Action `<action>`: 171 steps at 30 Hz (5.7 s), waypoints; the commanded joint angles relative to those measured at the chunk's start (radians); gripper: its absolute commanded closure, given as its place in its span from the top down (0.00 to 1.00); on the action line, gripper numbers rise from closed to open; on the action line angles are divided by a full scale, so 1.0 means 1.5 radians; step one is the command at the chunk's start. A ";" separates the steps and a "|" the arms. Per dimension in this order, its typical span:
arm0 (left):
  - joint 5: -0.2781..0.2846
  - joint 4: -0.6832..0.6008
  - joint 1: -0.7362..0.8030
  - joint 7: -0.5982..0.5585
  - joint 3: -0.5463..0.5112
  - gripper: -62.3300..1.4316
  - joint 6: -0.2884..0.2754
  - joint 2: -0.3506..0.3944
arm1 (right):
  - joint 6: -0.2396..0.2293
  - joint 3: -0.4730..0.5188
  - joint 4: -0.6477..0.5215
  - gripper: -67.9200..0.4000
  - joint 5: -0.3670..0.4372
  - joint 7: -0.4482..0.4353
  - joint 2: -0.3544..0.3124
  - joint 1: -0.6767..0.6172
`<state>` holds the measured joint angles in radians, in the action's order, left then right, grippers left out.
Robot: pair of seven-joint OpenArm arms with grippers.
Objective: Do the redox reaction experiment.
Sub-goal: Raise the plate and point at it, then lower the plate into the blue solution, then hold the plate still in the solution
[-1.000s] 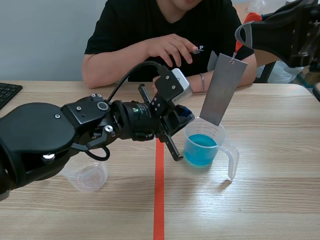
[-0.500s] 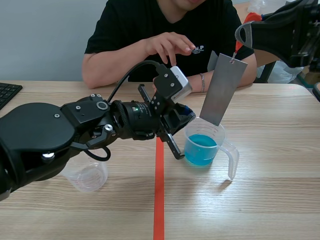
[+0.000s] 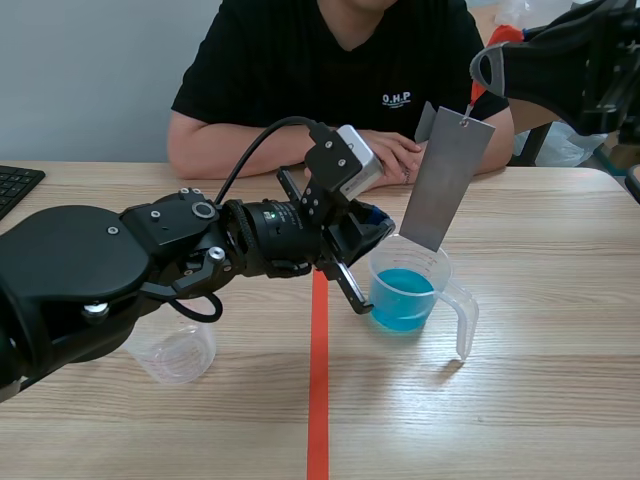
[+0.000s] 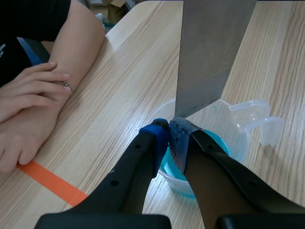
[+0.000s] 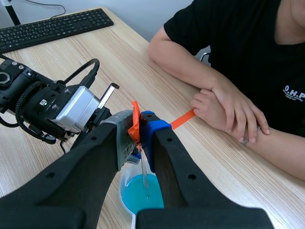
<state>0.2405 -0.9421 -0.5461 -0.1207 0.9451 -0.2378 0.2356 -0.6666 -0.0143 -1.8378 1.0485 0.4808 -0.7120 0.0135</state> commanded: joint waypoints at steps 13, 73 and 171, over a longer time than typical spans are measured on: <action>0.002 -0.012 -0.010 -0.006 -0.001 0.10 -0.001 0.002 | 0.003 0.007 -0.012 0.03 0.010 -0.008 -0.010 0.013; 0.176 -0.336 1.086 -0.096 -0.792 0.10 0.117 0.216 | -0.010 -0.097 0.148 0.03 -0.244 -0.163 0.102 0.013; 0.176 -0.336 1.086 -0.071 -0.792 0.10 0.115 0.216 | -0.028 -0.075 0.141 0.03 -0.227 -0.164 0.100 -0.006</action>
<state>0.4984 -1.4399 1.0828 -0.2138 -0.2409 -0.0628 0.5545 -0.7116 -0.1448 -1.5951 0.6857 0.2489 -0.5518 -0.0010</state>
